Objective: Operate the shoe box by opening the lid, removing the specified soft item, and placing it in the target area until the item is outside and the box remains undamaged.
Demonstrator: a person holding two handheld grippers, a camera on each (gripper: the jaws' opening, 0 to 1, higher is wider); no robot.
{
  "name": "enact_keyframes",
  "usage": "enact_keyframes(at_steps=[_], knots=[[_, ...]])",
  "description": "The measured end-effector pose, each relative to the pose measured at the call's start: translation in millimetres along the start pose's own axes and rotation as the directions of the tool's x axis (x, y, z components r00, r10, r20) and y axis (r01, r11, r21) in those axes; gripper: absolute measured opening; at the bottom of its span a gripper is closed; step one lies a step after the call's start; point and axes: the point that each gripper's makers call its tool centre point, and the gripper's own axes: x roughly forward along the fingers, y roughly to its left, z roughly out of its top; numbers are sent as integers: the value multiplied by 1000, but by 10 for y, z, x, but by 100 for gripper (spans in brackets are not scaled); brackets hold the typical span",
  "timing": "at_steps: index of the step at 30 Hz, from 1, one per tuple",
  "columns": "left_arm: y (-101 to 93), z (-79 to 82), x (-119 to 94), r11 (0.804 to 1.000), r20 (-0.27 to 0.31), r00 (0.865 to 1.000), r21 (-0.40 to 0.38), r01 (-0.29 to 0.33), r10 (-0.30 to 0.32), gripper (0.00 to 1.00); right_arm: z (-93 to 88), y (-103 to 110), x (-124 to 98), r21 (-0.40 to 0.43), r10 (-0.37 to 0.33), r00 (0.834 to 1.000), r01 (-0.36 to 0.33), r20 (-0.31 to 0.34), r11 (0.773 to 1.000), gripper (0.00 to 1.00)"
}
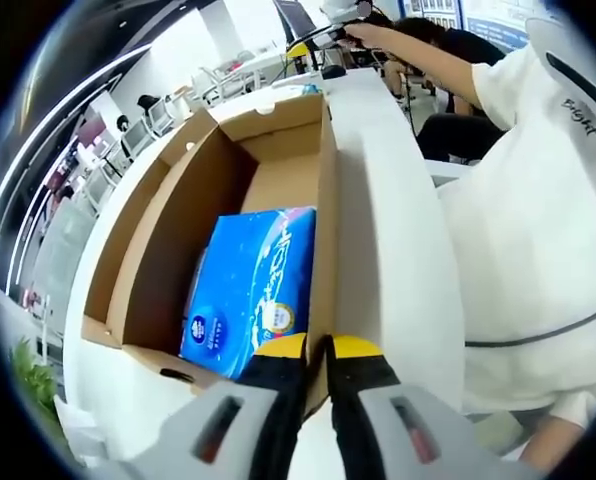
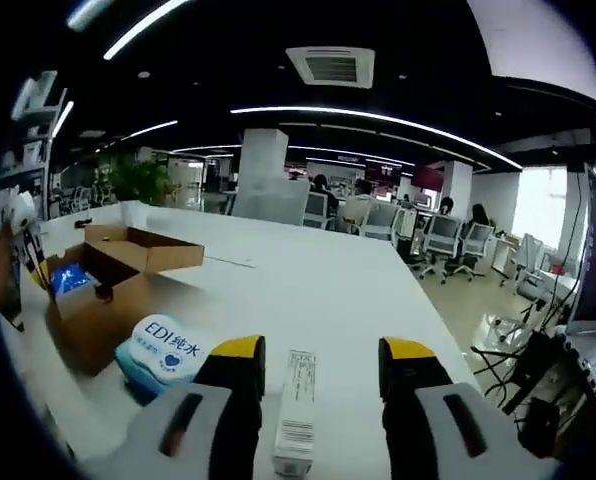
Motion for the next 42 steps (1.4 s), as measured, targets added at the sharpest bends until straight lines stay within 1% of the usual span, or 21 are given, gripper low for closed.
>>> enact_keyframes(at_steps=[1,3,6,8,10,12,14,15,19,22,23,25,26,29,30,32,34,36,39,41,42], knots=[[0,0,0,1000,1,1000,1,-1,1,7,3,11,-14,11,10,1000,-10,14,1000,46],[1,0,-1,1000,3,1000,4,-3,3,7,67,35,-66,-26,8,997,-6,79,1000,46],[2,3,-9,1000,17,1000,1,-5,5,7,27,12,-135,-48,-41,996,46,84,998,46],[-1,5,-8,1000,20,1000,3,-6,6,7,8,15,-151,-52,-49,995,53,84,997,46],[0,3,-5,1000,16,1000,3,-7,7,7,4,58,-171,-56,-39,994,45,100,997,45],[1,3,-5,1000,15,1000,5,-7,6,7,-36,104,-182,-57,-32,995,38,97,998,46],[2,5,-4,1000,16,1000,5,-5,5,7,-79,55,-188,-78,-56,994,64,99,995,46],[3,5,-3,1000,16,1000,4,-4,3,7,-106,64,-198,-88,-65,993,73,98,993,46],[6,8,-2,1000,19,1000,4,-4,4,7,-203,122,-222,-69,-62,993,70,102,995,45],[7,8,-1,1000,18,1000,4,-5,5,7,-273,131,-232,-61,-59,994,65,95,996,44],[9,9,0,1000,17,1000,3,-5,5,7,-303,95,-230,-60,-61,994,66,92,996,44],[8,8,1,1000,14,1000,0,-3,3,7,-325,63,-235,-78,-62,994,69,88,995,43],[7,8,2,1000,12,1000,2,-3,3,7,-324,36,-246,-74,-71,994,77,80,994,42],[8,7,3,1000,8,1000,-2,-2,2,7,-259,32,-304,-47,-68,990,74,120,996,42],[8,7,1,1000,10,1000,-1,-3,3,7,-262,32,-313,-36,-66,990,71,123,997,42],[6,8,0,1000,10,1000,-3,-5,5,7,-281,41,-306,-36,-63,991,68,121,997,42],[5,9,-1,1000,11,1000,-1,-5,5,7,-337,45,-286,-45,-71,992,76,109,996,42],[4,10,-2,1000,12,1000,-3,-4,4,7,-394,47,-255,-53,-65,993,70,95,996,42],[4,9,-2,1000,10,1000,-1,-4,4,7,-458,19,-232,-39,-80,994,83,78,996,41],[5,9,-2,1000,8,1000,-2,-5,5,7,-455,9,-244,-29,-79,993,82,84,996,39],[6,9,-2,1000,8,1000,-2,-5,5,7,-431,11,-259,-15,-76,992,78,103,997,37]])
